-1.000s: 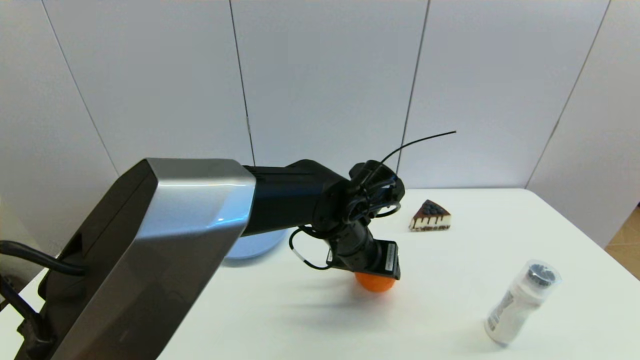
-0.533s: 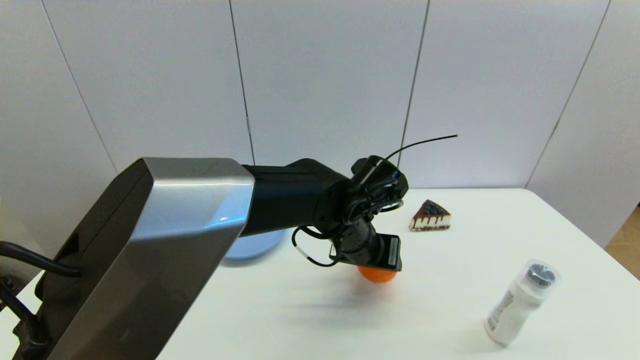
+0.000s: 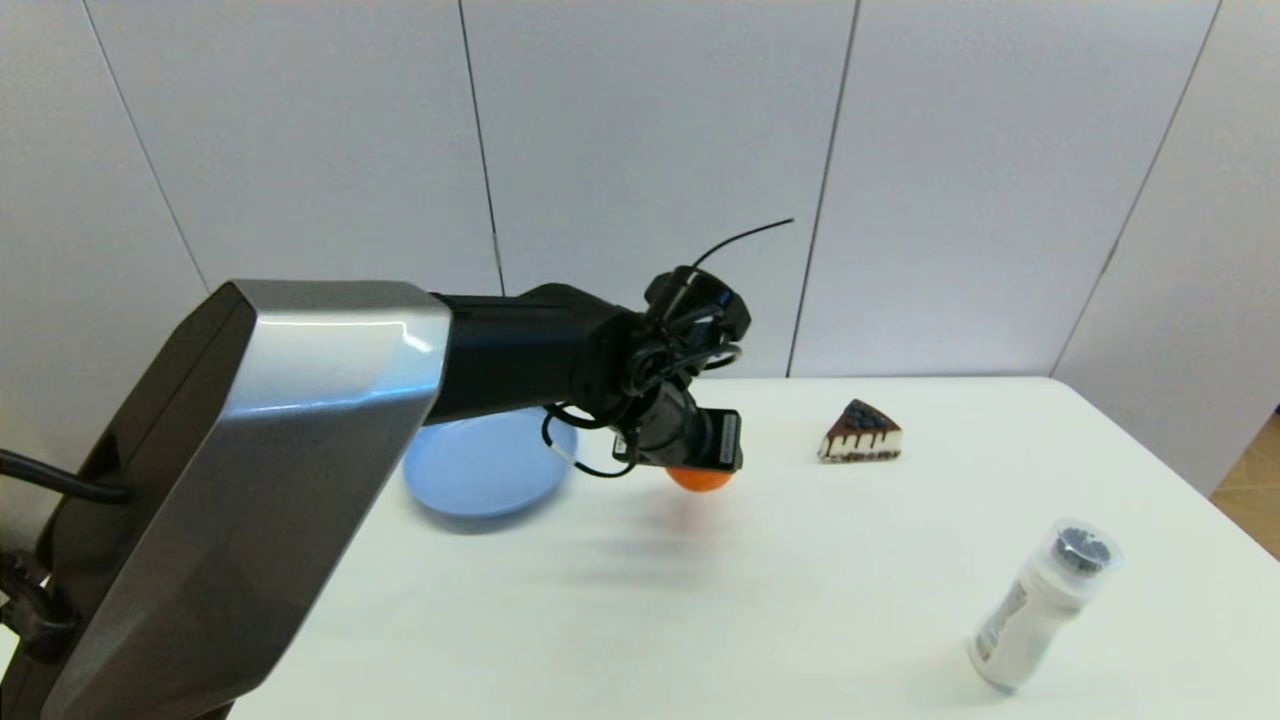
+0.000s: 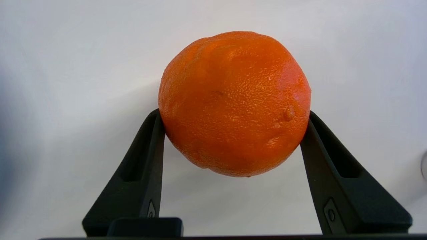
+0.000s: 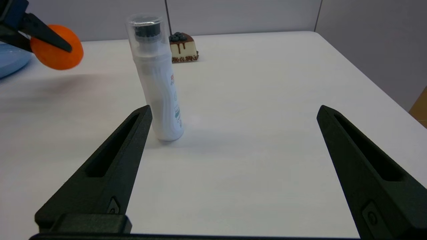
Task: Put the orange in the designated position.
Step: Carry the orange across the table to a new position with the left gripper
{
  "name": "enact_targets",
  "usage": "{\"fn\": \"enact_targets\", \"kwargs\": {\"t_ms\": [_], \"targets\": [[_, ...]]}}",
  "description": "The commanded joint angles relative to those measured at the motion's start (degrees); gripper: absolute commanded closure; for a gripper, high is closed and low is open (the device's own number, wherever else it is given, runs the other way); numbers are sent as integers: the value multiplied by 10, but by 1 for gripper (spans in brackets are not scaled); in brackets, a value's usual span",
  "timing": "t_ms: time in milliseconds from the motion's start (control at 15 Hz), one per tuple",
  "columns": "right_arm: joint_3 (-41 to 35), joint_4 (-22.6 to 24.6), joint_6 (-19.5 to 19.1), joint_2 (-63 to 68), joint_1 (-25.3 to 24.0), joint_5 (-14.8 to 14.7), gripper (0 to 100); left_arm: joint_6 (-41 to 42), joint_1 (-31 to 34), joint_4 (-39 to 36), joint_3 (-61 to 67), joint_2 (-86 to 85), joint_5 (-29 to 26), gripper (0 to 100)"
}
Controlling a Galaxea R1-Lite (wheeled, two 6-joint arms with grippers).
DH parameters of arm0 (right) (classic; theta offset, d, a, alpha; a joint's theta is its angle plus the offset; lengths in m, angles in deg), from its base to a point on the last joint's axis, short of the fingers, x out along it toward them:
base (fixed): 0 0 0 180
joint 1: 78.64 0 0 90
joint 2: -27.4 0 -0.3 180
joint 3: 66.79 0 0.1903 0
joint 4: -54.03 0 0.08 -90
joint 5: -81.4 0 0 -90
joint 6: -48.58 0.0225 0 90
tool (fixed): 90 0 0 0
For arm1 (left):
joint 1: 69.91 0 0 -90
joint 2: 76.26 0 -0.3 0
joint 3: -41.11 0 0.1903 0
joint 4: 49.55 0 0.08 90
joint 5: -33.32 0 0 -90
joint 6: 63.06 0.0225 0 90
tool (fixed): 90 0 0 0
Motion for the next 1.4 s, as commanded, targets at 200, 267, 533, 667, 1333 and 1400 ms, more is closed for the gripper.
{"fn": "enact_targets", "kwargs": {"t_ms": [200, 267, 533, 667, 1333, 1400], "targets": [[0, 0, -1, 0, 0, 0, 0, -1, 59, -52, 0, 12, -1, 100], [0, 0, 1, 0, 0, 0, 0, 3, 65, -51, 0, 18, -1, 100], [0, 0, -1, 1, 0, 0, 0, 10, 71, -49, 0, 37, -2, 100], [0, 0, 1, 0, 0, 0, 0, 10, 71, -49, 0, 42, -3, 100], [0, 0, -1, 0, 0, 0, 0, 10, 70, -49, 1, 35, -4, 0], [0, 0, -1, 0, 0, 0, 0, 10, 70, -49, 1, 32, -3, 0]]}}
